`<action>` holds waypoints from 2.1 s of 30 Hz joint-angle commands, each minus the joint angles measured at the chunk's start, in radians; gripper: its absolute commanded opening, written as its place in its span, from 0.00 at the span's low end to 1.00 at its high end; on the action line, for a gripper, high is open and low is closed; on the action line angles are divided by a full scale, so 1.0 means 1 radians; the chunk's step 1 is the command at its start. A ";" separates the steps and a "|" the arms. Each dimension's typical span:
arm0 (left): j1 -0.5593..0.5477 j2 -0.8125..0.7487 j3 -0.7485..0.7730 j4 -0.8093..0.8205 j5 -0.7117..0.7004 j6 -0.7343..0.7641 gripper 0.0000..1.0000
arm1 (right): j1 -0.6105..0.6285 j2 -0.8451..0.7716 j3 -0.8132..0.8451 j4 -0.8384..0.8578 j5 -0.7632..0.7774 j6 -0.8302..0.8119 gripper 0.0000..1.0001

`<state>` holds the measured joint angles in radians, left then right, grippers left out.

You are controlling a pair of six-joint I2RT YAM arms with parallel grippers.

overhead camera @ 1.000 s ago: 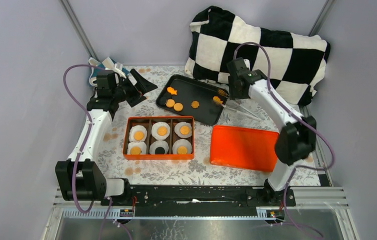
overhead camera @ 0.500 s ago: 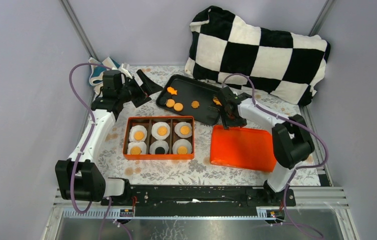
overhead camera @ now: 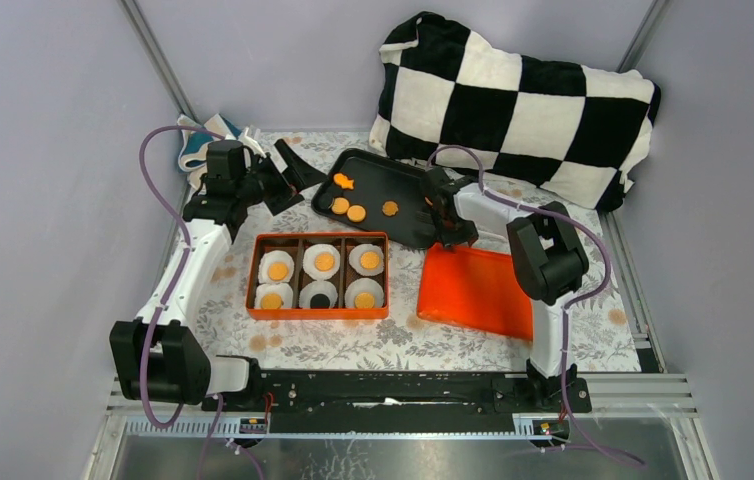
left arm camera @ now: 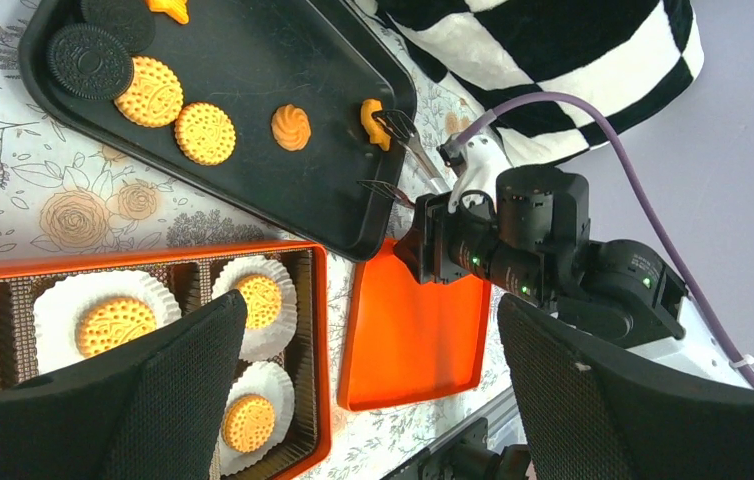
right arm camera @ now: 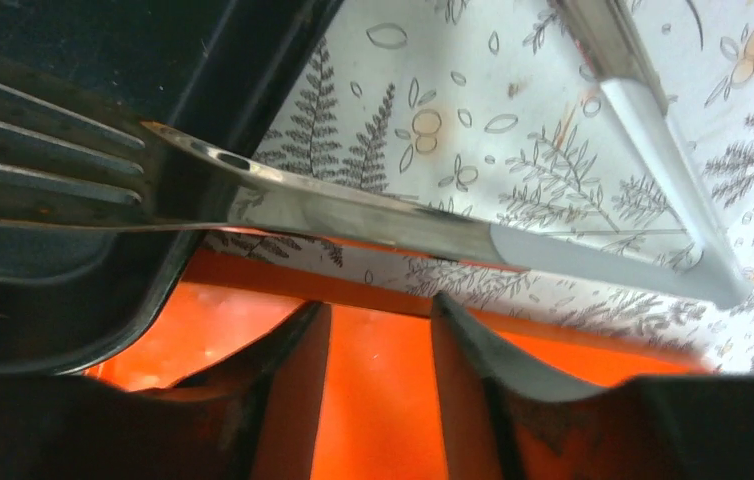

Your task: Pack the cookies

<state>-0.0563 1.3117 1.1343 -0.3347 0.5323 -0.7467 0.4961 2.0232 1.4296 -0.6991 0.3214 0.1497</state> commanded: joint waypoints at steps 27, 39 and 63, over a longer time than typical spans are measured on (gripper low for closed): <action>-0.160 0.028 0.024 0.025 -0.074 -0.011 0.99 | -0.024 -0.323 -0.119 -0.068 -0.180 0.028 0.00; -0.197 0.036 0.028 0.023 -0.089 0.002 0.98 | -0.024 -0.267 -0.131 -0.061 -0.164 0.039 0.40; -0.204 0.188 0.074 0.059 -0.077 0.013 0.98 | -0.100 0.020 0.084 -0.013 -0.145 -0.023 0.45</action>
<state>-0.2546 1.4750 1.1809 -0.3294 0.4595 -0.7509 0.4038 2.0602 1.4921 -0.7418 0.1616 0.1589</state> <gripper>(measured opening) 0.982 0.436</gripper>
